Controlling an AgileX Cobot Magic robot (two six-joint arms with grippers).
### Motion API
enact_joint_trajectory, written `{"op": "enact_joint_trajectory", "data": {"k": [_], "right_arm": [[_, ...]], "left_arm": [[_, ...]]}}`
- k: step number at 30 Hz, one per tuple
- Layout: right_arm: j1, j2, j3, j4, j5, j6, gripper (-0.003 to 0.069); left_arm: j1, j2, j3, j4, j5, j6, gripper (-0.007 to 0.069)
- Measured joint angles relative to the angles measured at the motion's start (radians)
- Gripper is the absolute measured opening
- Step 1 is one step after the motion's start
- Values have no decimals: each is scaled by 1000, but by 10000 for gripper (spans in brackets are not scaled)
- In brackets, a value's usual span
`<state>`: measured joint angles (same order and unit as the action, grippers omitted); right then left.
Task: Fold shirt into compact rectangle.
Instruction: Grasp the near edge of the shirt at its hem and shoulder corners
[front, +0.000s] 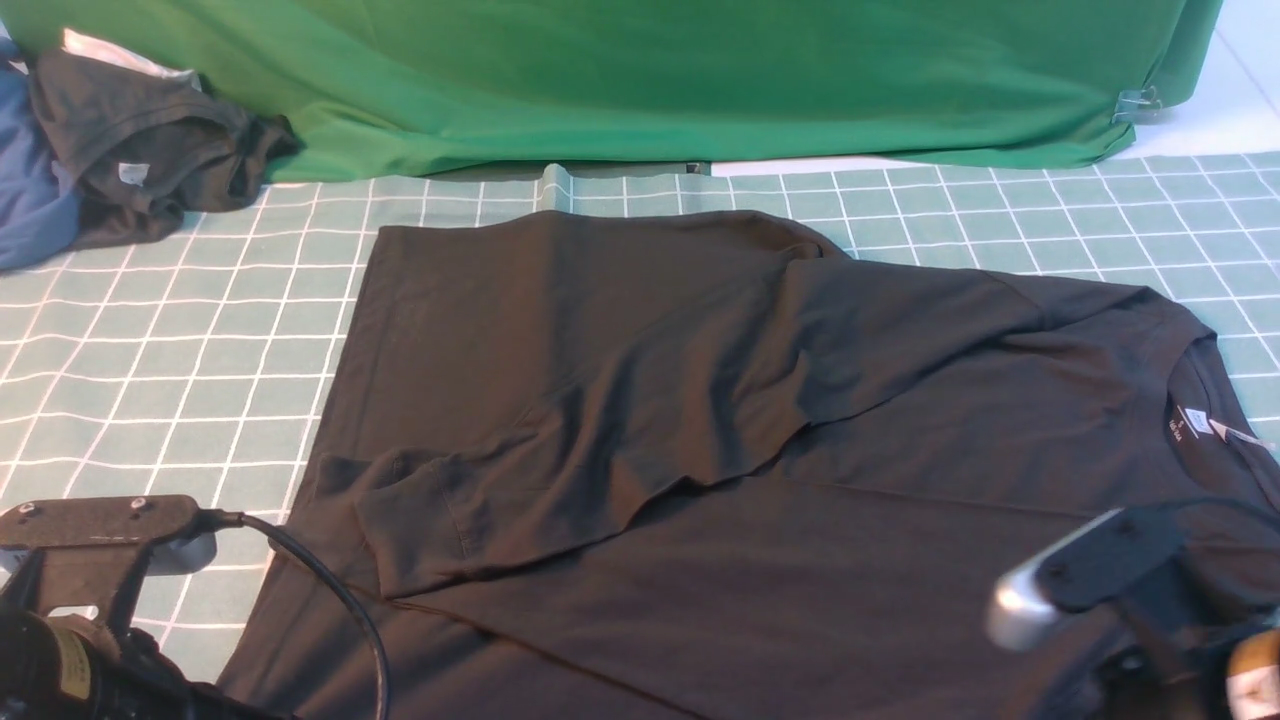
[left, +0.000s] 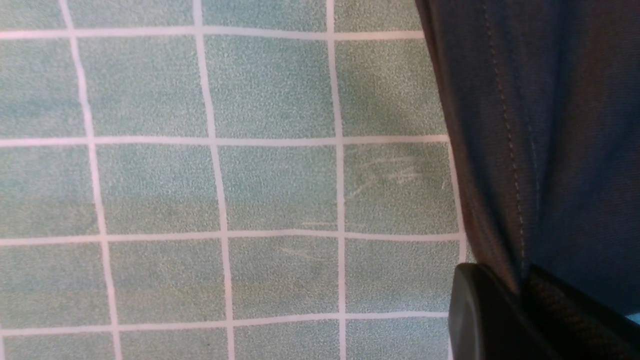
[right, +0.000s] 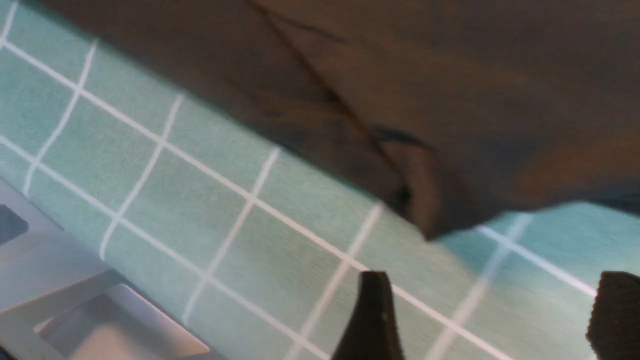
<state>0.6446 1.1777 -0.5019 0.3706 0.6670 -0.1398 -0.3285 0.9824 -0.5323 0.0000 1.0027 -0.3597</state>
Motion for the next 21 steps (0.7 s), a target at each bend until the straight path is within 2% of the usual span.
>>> {"op": "enact_joint_trajectory", "data": {"k": [4, 10, 11, 12, 13, 15, 16, 18, 21], "right_arm": [[68, 145, 3, 0, -105, 121, 524], [87, 227, 3, 0, -216, 156, 510], [87, 240, 3, -1, -239, 156, 470], [87, 243, 3, -1, -244, 156, 462], [87, 251, 3, -7, -267, 149, 368], [87, 261, 3, -12, -284, 126, 252], [87, 266, 2, -13, -298, 106, 158], [87, 269, -9, -15, -302, 89, 64], [87, 262, -36, -24, -287, 81, 39]], "left_arm": [[0, 0, 0, 0, 0, 0, 10], [0, 0, 0, -13, -6, 0, 12], [0, 0, 0, -16, -13, 0, 12], [0, 0, 0, -16, -15, 0, 12], [0, 0, 0, -18, -27, -11, 13], [0, 0, 0, -19, -48, -31, 13], [0, 0, -1, -19, -56, -38, 13], [0, 0, -15, -19, -58, -51, 13], [0, 0, -45, -12, -57, -63, 13]]}}
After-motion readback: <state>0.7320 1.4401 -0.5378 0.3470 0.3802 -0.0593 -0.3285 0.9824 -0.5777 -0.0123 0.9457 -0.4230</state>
